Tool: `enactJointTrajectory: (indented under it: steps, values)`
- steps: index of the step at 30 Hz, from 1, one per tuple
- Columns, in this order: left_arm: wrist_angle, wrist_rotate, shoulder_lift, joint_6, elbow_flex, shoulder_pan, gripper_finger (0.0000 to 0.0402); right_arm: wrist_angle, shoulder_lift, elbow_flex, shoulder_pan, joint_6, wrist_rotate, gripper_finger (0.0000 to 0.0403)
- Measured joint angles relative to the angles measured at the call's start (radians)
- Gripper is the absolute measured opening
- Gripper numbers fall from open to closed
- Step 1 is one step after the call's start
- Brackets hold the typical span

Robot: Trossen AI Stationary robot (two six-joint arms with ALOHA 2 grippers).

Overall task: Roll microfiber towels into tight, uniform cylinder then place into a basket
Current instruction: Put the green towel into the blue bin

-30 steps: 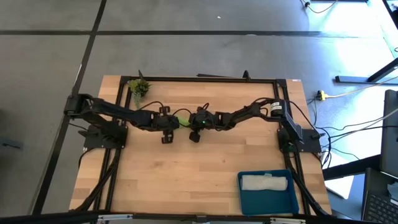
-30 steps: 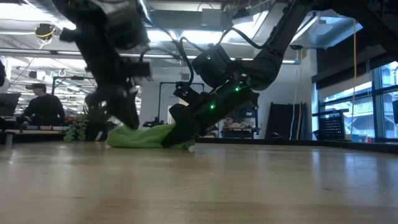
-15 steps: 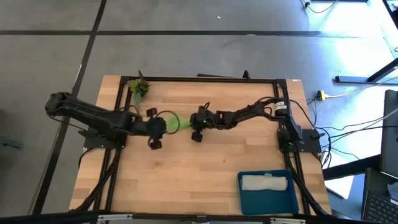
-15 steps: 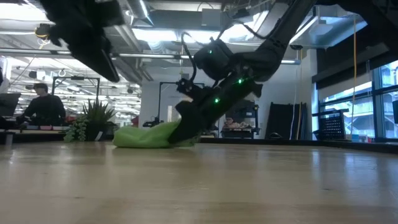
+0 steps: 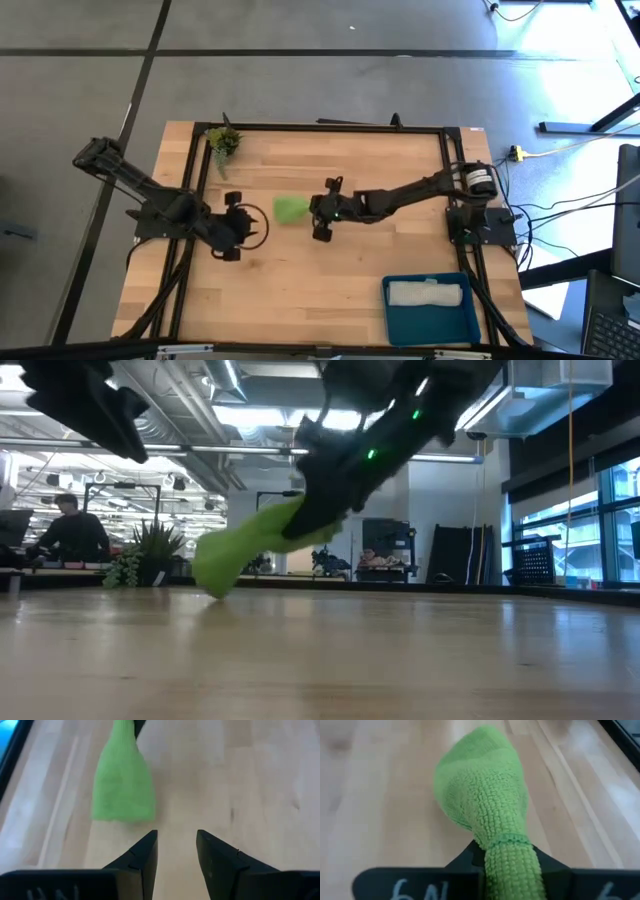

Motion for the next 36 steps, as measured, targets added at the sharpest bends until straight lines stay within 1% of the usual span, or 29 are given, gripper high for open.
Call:
enactJointTrajectory:
  steps: [7,11,16,19,23,28,31,34,36]
  values:
    - [-0.005,-0.032,0.000,-0.082,0.000,-0.103,0.0127,-0.202,-0.128,0.001,0.139,0.082,0.111,0.0035]
    - [0.000,-0.034,0.000,-0.110,0.000,-0.139,0.0125,-0.265,-0.207,0.003,0.238,0.114,0.140,0.0035]
    - [0.037,-0.034,0.000,-0.113,0.000,-0.166,0.0125,-0.435,-0.299,0.002,0.375,0.219,0.209,0.0035]
    - [0.050,-0.034,0.000,-0.113,0.000,-0.175,0.0125,-0.532,-0.358,0.002,0.465,0.332,0.247,0.0035]
    - [0.056,-0.061,0.001,-0.114,0.000,-0.176,0.0125,-0.659,-0.424,0.003,0.618,0.505,0.341,0.0035]
    - [0.101,-0.076,0.001,-0.100,0.000,-0.175,0.0125,-0.835,-0.441,0.003,0.819,0.821,0.391,0.0035]
    - [0.139,-0.077,0.001,-0.076,0.000,-0.175,0.0125,-0.866,-0.433,0.003,0.925,0.980,0.402,0.0035]
    - [0.171,-0.077,0.001,-0.064,0.000,-0.175,0.0125,-0.866,-0.431,0.002,1.030,1.079,0.448,0.0035]
    - [0.187,-0.077,0.001,-0.062,0.000,-0.175,0.0125,-0.881,-0.432,0.003,1.091,1.159,0.460,0.0035]
